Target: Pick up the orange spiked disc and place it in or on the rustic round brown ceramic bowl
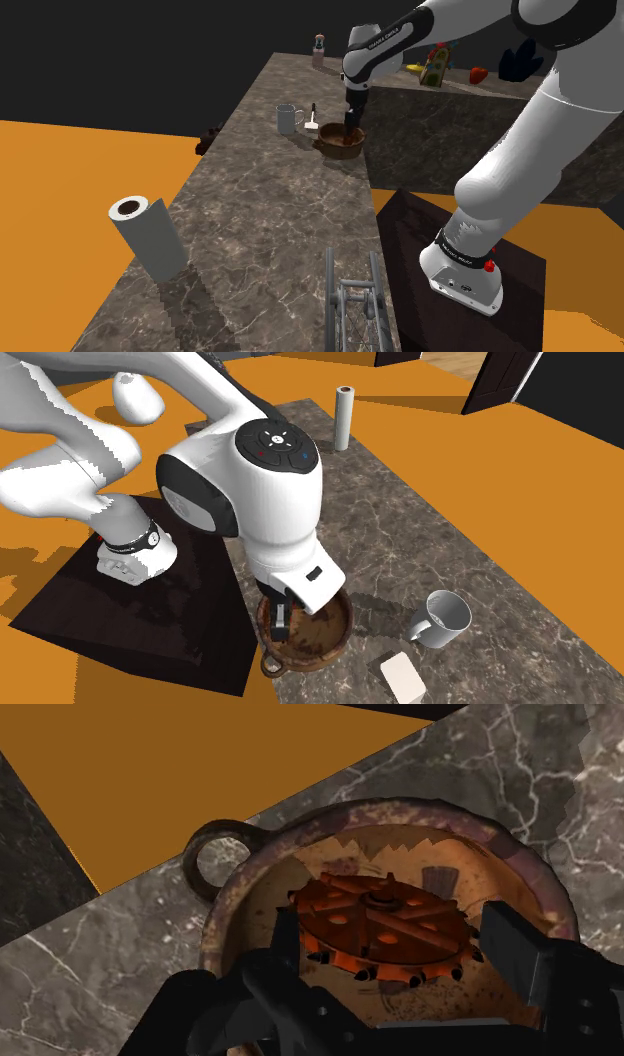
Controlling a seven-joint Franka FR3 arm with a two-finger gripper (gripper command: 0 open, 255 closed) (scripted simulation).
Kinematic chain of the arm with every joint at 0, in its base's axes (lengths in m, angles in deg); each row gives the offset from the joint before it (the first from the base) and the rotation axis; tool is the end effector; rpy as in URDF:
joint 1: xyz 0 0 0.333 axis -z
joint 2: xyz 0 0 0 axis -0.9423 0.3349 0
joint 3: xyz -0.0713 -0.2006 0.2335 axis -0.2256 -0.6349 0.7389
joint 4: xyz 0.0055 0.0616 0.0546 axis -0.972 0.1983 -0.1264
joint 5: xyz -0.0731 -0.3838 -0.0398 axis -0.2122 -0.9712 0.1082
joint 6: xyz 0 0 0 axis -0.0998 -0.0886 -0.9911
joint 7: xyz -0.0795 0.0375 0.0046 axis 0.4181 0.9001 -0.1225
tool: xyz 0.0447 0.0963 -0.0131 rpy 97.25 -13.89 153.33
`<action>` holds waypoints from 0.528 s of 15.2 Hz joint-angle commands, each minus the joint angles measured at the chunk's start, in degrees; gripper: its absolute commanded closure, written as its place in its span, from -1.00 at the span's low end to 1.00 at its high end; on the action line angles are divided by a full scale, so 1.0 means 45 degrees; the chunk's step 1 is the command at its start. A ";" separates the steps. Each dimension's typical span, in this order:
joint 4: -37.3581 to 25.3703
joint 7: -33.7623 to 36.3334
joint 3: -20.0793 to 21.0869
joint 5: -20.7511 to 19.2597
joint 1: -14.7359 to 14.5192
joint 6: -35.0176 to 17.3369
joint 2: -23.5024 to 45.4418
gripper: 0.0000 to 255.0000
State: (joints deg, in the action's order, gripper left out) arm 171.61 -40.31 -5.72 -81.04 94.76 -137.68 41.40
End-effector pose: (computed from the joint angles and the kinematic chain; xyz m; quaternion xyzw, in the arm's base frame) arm 0.4804 -0.1695 0.3620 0.9940 0.1031 -0.0373 0.0058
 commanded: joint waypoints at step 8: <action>-0.0758 -0.0067 0.0015 0.0095 -0.0018 0.1338 -0.0479 -1.00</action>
State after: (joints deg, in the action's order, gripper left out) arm 169.40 -40.62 -5.74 -80.74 94.76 -133.61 39.89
